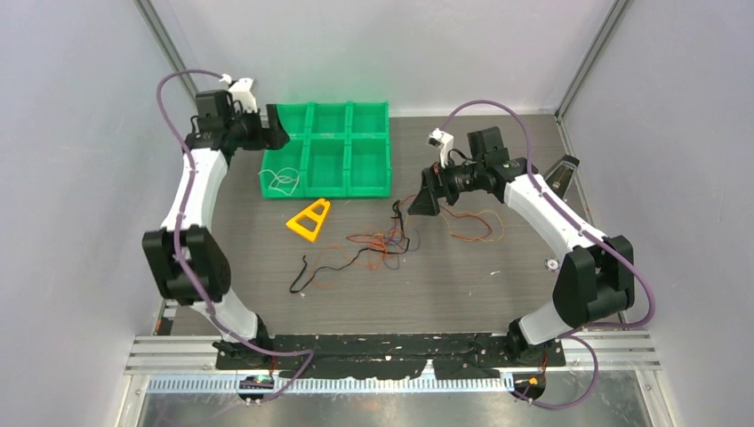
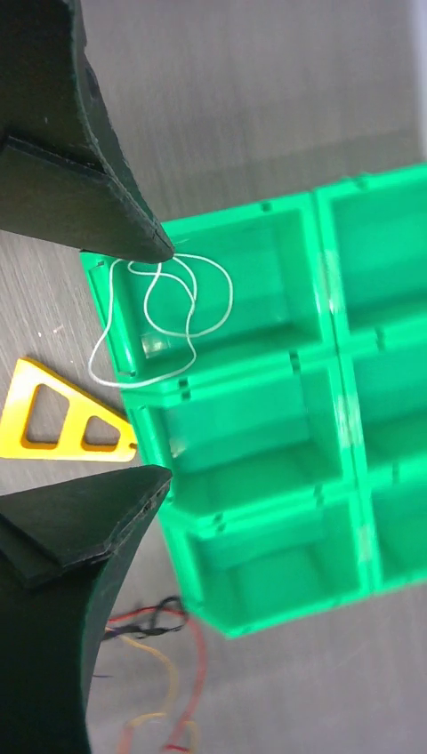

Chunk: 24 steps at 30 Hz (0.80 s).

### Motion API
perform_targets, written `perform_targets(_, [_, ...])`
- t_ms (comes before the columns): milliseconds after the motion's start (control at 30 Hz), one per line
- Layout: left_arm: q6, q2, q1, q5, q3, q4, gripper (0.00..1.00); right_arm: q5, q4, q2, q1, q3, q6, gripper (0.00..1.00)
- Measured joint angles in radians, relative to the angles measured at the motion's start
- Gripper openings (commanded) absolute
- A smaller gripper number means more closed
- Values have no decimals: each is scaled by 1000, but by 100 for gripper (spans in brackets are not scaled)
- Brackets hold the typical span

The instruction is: Untangle the cables

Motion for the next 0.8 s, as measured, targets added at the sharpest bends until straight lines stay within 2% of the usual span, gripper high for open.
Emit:
perform_targets(133, [231,-170,-84,73,-57,-35,83,56,-83,0,-23,23,-79,95])
perform_targets(200, [373,-229,-189,126,-98,-108,80,92,-137,0,-32,23,-114,96])
perform_targets(333, [567,-229,-377,176,-191,-231,70,134,-212,0,-42,23,-148,99])
perform_targets(467, [733,-189,-493,133,-323,-326,62,140,-246,4,-42,20,-154,98])
perform_targets(633, [890,-208,-526,69,-493,-369,53,119,-240,19,-41,-13,-126,96])
perform_targets(800, [996,-336,-539,40,-656,-373,47,93,-206,42,-29,-51,-83,95])
